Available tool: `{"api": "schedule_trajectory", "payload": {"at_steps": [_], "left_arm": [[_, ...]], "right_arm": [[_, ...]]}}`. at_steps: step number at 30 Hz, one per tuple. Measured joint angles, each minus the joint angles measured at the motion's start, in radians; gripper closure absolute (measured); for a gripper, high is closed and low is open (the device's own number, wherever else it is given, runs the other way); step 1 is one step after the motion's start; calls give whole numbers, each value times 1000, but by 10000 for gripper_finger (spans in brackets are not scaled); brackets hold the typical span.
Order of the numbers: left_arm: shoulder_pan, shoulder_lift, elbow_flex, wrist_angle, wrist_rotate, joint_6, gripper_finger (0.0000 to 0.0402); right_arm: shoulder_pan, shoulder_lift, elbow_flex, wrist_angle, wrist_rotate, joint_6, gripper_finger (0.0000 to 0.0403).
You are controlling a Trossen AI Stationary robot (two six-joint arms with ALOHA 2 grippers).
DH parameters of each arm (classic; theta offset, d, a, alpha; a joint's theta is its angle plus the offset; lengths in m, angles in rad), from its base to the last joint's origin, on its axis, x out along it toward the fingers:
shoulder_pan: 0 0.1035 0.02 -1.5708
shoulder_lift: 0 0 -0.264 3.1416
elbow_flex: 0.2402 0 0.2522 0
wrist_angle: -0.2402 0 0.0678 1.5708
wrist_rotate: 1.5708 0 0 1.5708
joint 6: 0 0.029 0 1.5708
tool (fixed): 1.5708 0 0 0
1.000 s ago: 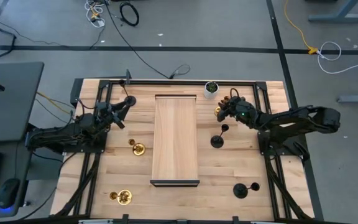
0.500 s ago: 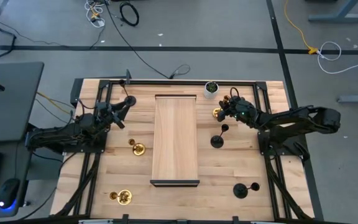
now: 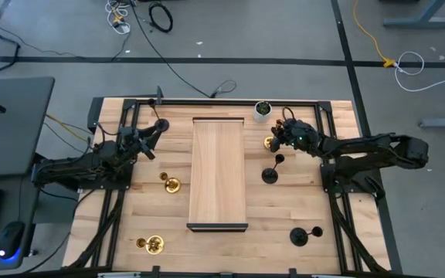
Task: Pick & Place candle stick holders
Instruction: Put the top right gold candle holder on the shelf
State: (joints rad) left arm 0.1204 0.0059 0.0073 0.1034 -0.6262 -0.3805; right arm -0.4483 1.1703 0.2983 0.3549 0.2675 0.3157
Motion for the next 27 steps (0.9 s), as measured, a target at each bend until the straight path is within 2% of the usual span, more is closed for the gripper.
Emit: {"api": "schedule_trajectory", "payload": {"at_steps": [3, 13, 17, 20, 27], "left_arm": [[0, 0, 0, 0, 0, -1, 213], [0, 0, 0, 0, 0, -1, 213], [0, 0, 0, 0, 0, -1, 213], [0, 0, 0, 0, 0, -1, 213], [0, 0, 0, 1, 0, -1, 213]], "right_arm": [[1, -40, 87, -139, -10, -39, 398], [0, -145, 418, -401, -24, -217, 398], [1, -147, 568, -522, -26, -231, 398], [3, -136, 673, -579, -67, -226, 398], [64, -51, 872, -594, -141, -222, 398]]}}
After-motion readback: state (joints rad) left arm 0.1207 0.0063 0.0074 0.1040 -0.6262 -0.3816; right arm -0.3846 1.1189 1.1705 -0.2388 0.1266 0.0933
